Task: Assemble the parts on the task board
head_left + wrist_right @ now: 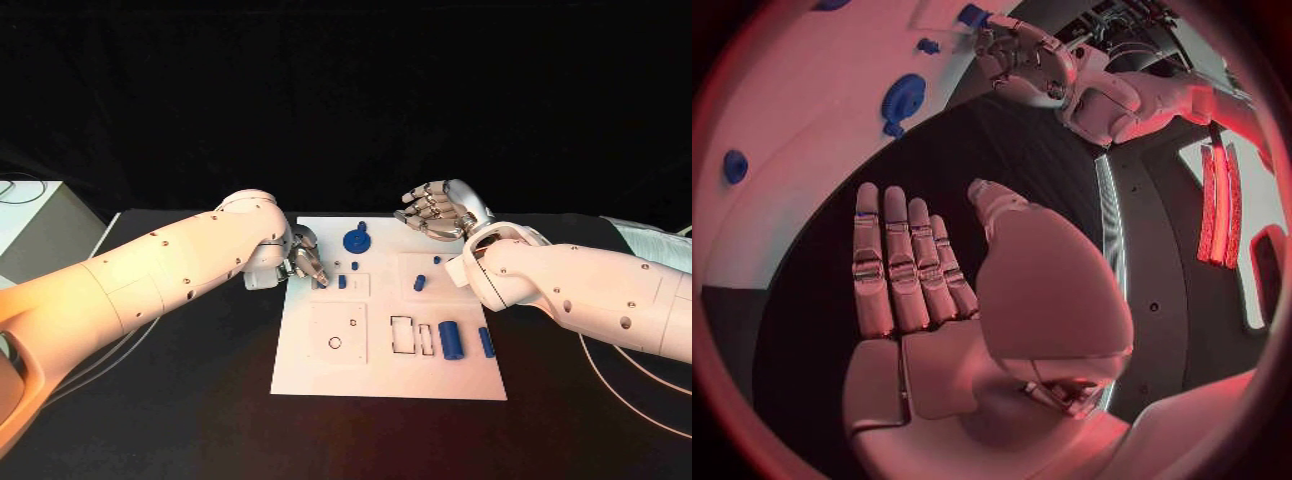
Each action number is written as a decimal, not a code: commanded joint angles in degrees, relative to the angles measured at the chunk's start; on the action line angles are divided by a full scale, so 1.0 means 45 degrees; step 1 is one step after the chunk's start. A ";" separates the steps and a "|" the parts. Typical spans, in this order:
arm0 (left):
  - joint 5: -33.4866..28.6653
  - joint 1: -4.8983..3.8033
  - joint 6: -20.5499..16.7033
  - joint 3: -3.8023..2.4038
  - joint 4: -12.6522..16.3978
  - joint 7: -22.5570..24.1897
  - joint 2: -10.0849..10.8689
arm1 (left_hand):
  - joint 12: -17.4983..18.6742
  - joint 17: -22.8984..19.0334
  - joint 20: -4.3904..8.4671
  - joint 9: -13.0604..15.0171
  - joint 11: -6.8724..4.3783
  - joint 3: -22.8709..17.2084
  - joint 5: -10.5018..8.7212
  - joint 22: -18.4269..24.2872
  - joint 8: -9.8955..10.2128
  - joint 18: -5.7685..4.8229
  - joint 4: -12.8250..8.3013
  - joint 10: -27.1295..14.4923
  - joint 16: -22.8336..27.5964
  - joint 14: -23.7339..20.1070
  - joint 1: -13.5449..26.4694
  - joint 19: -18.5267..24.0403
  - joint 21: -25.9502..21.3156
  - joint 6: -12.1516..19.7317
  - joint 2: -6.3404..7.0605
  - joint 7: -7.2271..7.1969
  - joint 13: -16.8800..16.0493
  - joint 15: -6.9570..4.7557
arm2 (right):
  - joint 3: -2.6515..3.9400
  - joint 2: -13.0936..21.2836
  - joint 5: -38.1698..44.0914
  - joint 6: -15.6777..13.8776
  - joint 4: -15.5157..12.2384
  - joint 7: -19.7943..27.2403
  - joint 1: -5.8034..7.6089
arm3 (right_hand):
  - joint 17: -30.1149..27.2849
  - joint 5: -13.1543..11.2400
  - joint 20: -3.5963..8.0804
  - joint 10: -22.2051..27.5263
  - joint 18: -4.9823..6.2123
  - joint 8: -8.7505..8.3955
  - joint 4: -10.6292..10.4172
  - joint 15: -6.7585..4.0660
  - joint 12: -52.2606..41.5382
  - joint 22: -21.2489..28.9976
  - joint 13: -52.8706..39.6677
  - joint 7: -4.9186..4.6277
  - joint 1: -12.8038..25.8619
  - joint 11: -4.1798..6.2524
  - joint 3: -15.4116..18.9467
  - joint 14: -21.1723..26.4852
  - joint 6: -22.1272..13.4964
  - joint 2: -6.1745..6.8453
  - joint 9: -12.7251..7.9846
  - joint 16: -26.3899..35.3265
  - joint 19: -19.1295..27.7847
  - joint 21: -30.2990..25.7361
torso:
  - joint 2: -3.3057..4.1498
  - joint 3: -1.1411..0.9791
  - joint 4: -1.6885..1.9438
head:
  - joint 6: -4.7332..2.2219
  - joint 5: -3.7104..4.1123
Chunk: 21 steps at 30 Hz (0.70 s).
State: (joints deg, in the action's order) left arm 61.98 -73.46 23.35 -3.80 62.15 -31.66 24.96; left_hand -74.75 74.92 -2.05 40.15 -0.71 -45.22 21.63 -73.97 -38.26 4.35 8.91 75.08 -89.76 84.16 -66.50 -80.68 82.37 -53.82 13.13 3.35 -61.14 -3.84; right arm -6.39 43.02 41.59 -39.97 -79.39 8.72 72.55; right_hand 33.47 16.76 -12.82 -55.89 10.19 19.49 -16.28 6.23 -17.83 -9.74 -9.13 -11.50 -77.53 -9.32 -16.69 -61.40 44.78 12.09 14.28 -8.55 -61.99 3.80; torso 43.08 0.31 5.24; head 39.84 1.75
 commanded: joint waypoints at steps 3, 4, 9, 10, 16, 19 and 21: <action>0.0340 0.0350 0.0475 0.0235 -0.0074 -0.0012 -0.0118 | -0.0031 0.3295 -0.0029 0.0587 -0.0105 -0.1642 0.0035 0.0017 0.0052 -0.0169 -0.1705 -0.0055 -0.0038 0.1283 -0.0124 -0.0066 0.0056 0.0062 -0.0015 -0.0075 0.0049 -0.0097 | 0.0002 -0.0002 0.0038 0.0169 -0.0029 0.0177 0.0002 | -0.0011 0.0082 0.0005 -0.0016 0.0074 0.0033 0.0019 0.0092 0.0073 0.0011 0.0009 -0.0458 -0.0079 -0.0084 -0.0018 -0.0024 -0.0070 0.0033 -0.0021 0.0062 0.0124 -0.0013 | 0.0000 -0.0003 0.0003 | 0.0005 0.0012; 0.0341 0.0350 0.0467 0.0236 -0.0075 -0.0008 -0.0121 | 0.0004 0.3271 -0.0029 0.0587 -0.0105 -0.1642 0.0034 0.0044 0.0053 -0.0163 -0.1706 -0.0091 -0.0032 0.1276 -0.0124 -0.0051 0.0043 0.0062 -0.0014 -0.0075 0.0115 -0.0097 | 0.0002 -0.0002 0.0038 0.0168 -0.0030 0.0177 0.0002 | -0.0011 0.0082 0.0005 -0.0016 0.0074 0.0033 0.0019 0.0092 0.0073 0.0011 0.0009 -0.0458 -0.0079 -0.0084 -0.0018 -0.0024 -0.0070 0.0033 -0.0021 0.0062 0.0124 -0.0013 | 0.0000 -0.0003 0.0003 | 0.0005 0.0012; 0.0279 0.0350 0.0232 0.0239 -0.0104 -0.0083 -0.0134 | 0.0066 0.3278 -0.0029 0.0589 -0.0090 -0.1634 -0.0007 0.0107 0.0081 -0.0149 -0.1658 -0.0149 -0.0034 0.1277 -0.0100 -0.0010 0.0014 0.0084 -0.0050 -0.0056 0.0223 -0.0090 | 0.0002 0.0004 0.0037 0.0170 -0.0038 0.0176 0.0002 | -0.0035 0.0093 0.0001 -0.0017 0.0075 0.0035 0.0016 0.0095 0.0076 0.0033 0.0035 -0.0460 -0.0073 -0.0087 -0.0012 -0.0028 -0.0073 0.0031 -0.0027 0.0079 0.0130 -0.0011 | -0.0005 -0.0001 0.0011 | -0.0007 0.0025; 0.0246 0.0350 0.0160 0.0240 -0.0121 -0.0113 -0.0141 | 0.0107 0.3266 -0.0031 0.0591 -0.0078 -0.1628 -0.0030 0.0099 0.0096 -0.0151 -0.1625 -0.0188 -0.0030 0.1274 -0.0083 -0.0012 0.0017 0.0100 -0.0080 -0.0046 0.0294 -0.0085 | 0.0002 0.0005 0.0036 0.0170 -0.0040 0.0176 0.0002 | -0.0035 0.0093 0.0001 -0.0017 0.0075 0.0035 0.0016 0.0095 0.0076 0.0033 0.0035 -0.0460 -0.0073 -0.0087 -0.0012 -0.0028 -0.0073 0.0031 -0.0027 0.0079 0.0130 -0.0011 | -0.0005 -0.0001 0.0011 | -0.0007 0.0025; -0.0088 0.0353 -0.0143 0.0254 -0.0246 -0.0279 -0.0184 | 0.0357 0.3174 -0.0085 0.0693 0.0018 -0.1366 -0.0240 0.0130 0.0158 -0.0144 -0.1274 -0.0416 -0.0003 0.1247 0.0133 0.0023 -0.0007 0.0321 -0.0330 0.0060 0.0703 -0.0011 | 0.0002 0.0012 0.0035 0.0178 -0.0057 0.0173 0.0002 | -0.0035 0.0093 0.0001 -0.0017 0.0075 0.0035 0.0016 0.0095 0.0076 0.0033 0.0035 -0.0460 -0.0073 -0.0087 -0.0012 -0.0028 -0.0073 0.0031 -0.0027 0.0079 0.0130 -0.0011 | 0.0003 0.0007 -0.0002 | -0.0013 0.0038; -0.0188 0.0356 -0.0173 0.0261 -0.0277 -0.0318 -0.0196 | 0.0378 0.3129 -0.0115 0.0772 0.0042 -0.1074 -0.0274 0.0153 0.0163 -0.0137 -0.1118 -0.0445 0.0011 0.1234 0.0265 0.0043 -0.0027 0.0460 -0.0302 0.0073 0.0738 0.0013 | 0.0002 0.0018 0.0034 0.0183 -0.0061 0.0170 0.0002 | -0.0035 0.0093 0.0001 -0.0017 0.0075 0.0035 0.0016 0.0095 0.0076 0.0033 0.0035 -0.0460 -0.0073 -0.0087 -0.0012 -0.0028 -0.0073 0.0031 -0.0027 0.0079 0.0130 -0.0011 | 0.0002 0.0009 0.0004 | -0.0007 0.0045; -0.0252 0.0358 -0.0151 0.0264 -0.0293 -0.0345 -0.0201 | 0.0319 0.3110 -0.0133 0.0771 0.0062 -0.0797 -0.0306 0.0167 0.0268 -0.0134 -0.0992 -0.0404 0.0017 0.1228 0.0343 0.0055 -0.0041 0.0639 -0.0288 0.0095 0.0654 0.0031 | 0.0002 0.0021 0.0032 0.0188 -0.0063 0.0168 0.0002 | -0.0035 0.0093 0.0001 -0.0017 0.0075 0.0035 0.0016 0.0095 0.0076 0.0033 0.0035 -0.0460 -0.0073 -0.0087 -0.0012 -0.0028 -0.0073 0.0031 -0.0027 0.0079 0.0130 -0.0011 | -0.0002 0.0008 0.0011 | 0.0002 0.0047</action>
State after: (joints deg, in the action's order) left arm 61.13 -73.51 23.19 -3.66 61.33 -31.61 24.58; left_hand -73.21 74.91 -2.27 40.97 0.14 -44.89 20.56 -73.26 -38.25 4.35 8.58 74.24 -89.75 84.15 -65.44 -80.46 82.37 -52.38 12.07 4.79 -57.97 -3.83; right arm -6.39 43.10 41.58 -39.90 -79.55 8.72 72.55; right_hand 33.36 16.98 -12.82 -55.89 10.19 19.49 -16.28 6.23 -17.83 -9.65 -9.02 -11.50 -77.53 -9.32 -16.69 -61.40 44.78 12.09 14.21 -8.54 -61.99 3.80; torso 43.06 0.33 5.27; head 39.78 1.93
